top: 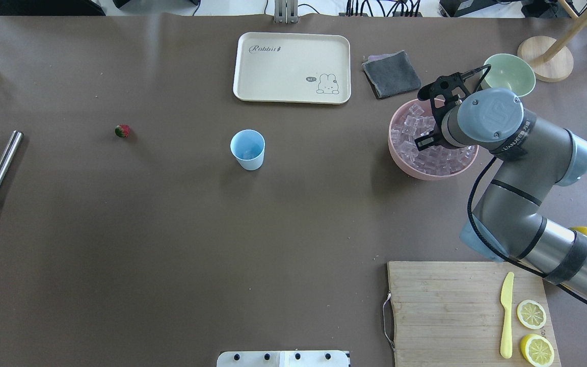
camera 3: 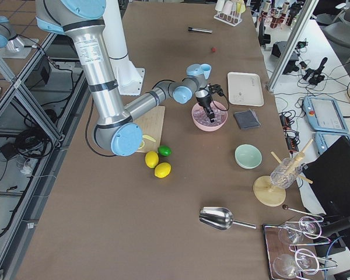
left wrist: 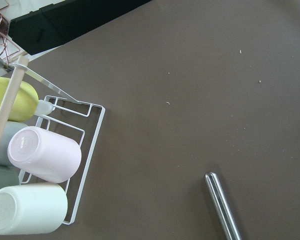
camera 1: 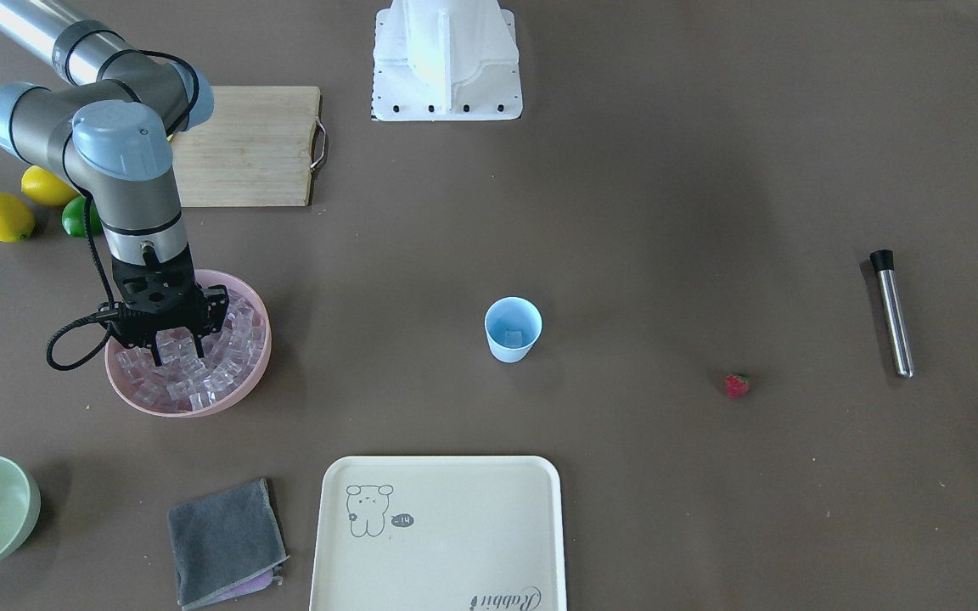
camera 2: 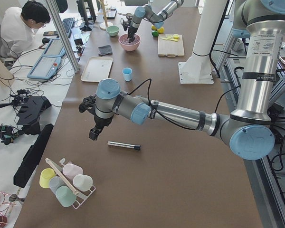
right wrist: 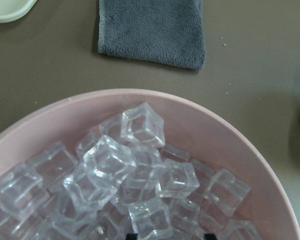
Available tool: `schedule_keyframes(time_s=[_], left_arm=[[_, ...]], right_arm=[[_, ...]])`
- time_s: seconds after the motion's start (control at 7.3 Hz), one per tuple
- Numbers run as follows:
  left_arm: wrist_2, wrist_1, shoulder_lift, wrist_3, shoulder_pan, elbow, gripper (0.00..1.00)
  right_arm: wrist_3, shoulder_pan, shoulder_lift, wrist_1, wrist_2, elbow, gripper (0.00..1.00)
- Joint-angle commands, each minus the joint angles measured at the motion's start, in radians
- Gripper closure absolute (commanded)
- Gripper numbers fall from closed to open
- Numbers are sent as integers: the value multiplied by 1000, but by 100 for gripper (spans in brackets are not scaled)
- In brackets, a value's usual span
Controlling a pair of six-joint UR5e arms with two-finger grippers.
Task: Mash ice and strawberries in cup
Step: 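Close the right gripper on an ice cube in the pink bowl, then carry the ice cube with the right gripper toward the light-blue cup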
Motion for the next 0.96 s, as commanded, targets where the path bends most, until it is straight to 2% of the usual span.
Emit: schedule_keyframes(time_s=[0.0, 0.14, 0.27, 0.41, 0.55, 0.82], left_arm=[[0, -1, 1, 0, 1, -1, 3], [0, -1, 1, 0, 0, 1, 3], [0, -1, 1, 0, 0, 1, 3], [0, -1, 1, 0, 1, 1, 3], [0, -4, 9, 0, 1, -2, 3], [0, -13, 10, 1, 1, 4, 3]], right_arm=[[5, 2, 0, -1, 4, 9, 76], [4, 2, 0, -3, 7, 25, 80], [2, 5, 9, -84, 13, 76, 90], [2, 28, 35, -206, 62, 148, 97], [5, 44, 99, -259, 91, 167, 100], [109, 40, 287, -348, 98, 122, 100]])
